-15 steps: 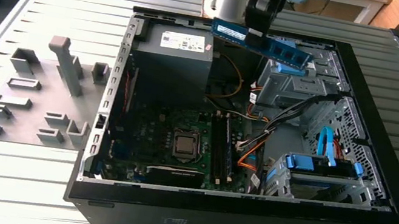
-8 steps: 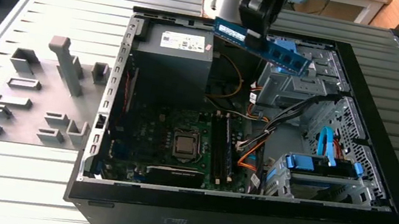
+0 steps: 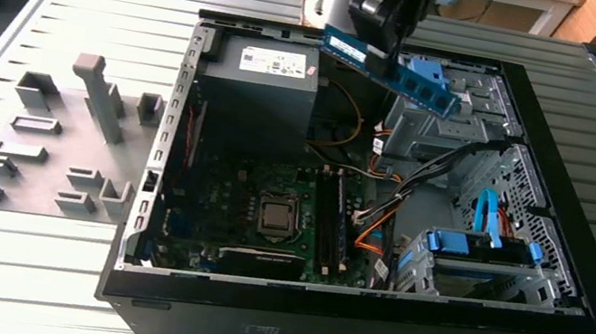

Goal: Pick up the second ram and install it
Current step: 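Insert the second ram into the second slot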

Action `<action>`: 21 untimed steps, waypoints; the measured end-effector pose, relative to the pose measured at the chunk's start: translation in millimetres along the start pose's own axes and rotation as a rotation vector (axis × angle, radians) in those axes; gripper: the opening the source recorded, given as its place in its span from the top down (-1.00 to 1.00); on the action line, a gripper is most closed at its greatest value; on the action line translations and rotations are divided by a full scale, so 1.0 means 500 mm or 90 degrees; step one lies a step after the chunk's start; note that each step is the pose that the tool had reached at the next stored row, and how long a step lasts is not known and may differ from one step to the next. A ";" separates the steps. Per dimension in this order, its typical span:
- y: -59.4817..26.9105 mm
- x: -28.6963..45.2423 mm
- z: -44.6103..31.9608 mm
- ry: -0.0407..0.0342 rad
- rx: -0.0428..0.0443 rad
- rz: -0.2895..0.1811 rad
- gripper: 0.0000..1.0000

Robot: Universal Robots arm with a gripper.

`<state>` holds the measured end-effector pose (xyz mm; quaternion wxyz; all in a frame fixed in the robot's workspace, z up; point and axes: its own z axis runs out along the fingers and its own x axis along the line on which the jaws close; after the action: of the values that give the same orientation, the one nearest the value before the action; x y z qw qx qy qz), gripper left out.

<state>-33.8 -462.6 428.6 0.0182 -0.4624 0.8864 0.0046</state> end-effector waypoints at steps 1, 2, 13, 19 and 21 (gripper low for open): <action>0.000 0.000 0.001 0.0001 0.0003 0.009 0.72; 0.000 0.000 0.001 0.0001 0.0006 0.017 0.72; 0.000 0.000 0.005 0.0017 0.0049 0.121 0.72; 0.000 0.000 0.009 0.0027 0.0077 0.189 0.72; 0.000 0.000 0.010 0.0030 0.0086 0.213 0.72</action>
<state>-33.8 -462.6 423.6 0.0182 -0.3085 0.9510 0.0005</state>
